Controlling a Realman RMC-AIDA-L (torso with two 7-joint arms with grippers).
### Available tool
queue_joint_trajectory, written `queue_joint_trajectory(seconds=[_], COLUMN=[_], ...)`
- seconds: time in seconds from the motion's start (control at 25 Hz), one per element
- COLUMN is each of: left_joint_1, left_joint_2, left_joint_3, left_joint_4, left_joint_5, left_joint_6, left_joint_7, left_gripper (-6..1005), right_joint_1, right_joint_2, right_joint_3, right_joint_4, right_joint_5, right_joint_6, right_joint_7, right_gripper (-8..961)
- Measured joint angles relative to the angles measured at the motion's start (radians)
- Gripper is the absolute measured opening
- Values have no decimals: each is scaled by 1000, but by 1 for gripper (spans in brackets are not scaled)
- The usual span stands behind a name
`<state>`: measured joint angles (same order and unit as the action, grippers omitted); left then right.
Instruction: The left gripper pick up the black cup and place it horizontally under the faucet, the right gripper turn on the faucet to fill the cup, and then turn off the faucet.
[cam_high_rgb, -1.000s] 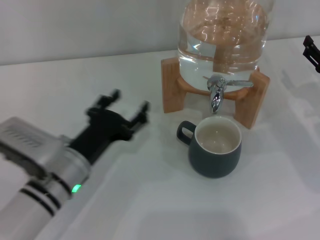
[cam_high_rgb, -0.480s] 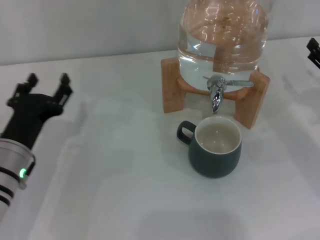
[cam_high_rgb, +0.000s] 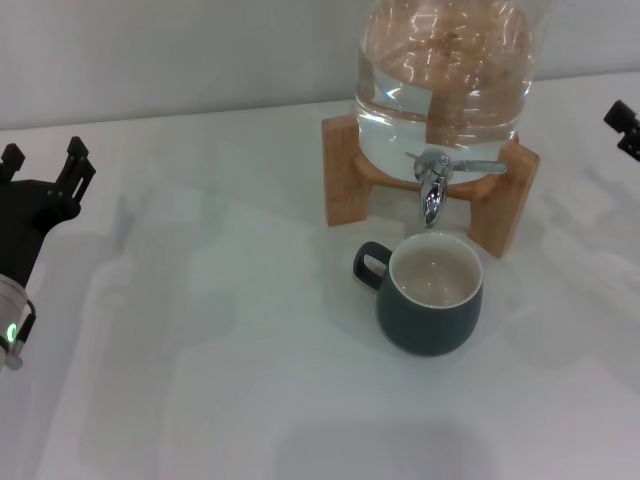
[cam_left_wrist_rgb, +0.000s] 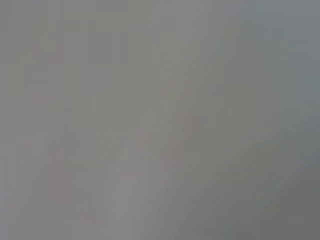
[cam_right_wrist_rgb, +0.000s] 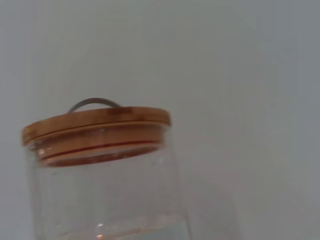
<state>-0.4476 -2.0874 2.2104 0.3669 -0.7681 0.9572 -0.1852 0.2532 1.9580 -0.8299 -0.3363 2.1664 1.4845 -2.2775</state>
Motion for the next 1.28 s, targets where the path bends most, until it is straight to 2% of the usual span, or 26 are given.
queue_joint_trajectory(seconds=[0.36,0.48,1.0,1.28], left_joint_1=[-22,-20,-17,-14], left_joint_2=[-2,-2,-3,-3], left_joint_3=[-1,-1,-2,-1], left_joint_4=[-35,-35,-36,-36], left_joint_5=[-3,-3,-4,-5], left_joint_6=[-4,-4,-6,-9], left_joint_7=[-6,-6,-8,-8], left_gripper=[791,790,788,787], right_joint_1=[11,19,69,73], right_joint_2=[-28,-29,-10,4], right_joint_3=[0,-2,-27,-38], right_joint_4=[-2,-3,-12,-14], right_joint_5=[-189,-232,-306,-335], right_joint_6=[128,141,143,146], right_joint_7=[70,84,96,96], right_gripper=[827,827,828,828])
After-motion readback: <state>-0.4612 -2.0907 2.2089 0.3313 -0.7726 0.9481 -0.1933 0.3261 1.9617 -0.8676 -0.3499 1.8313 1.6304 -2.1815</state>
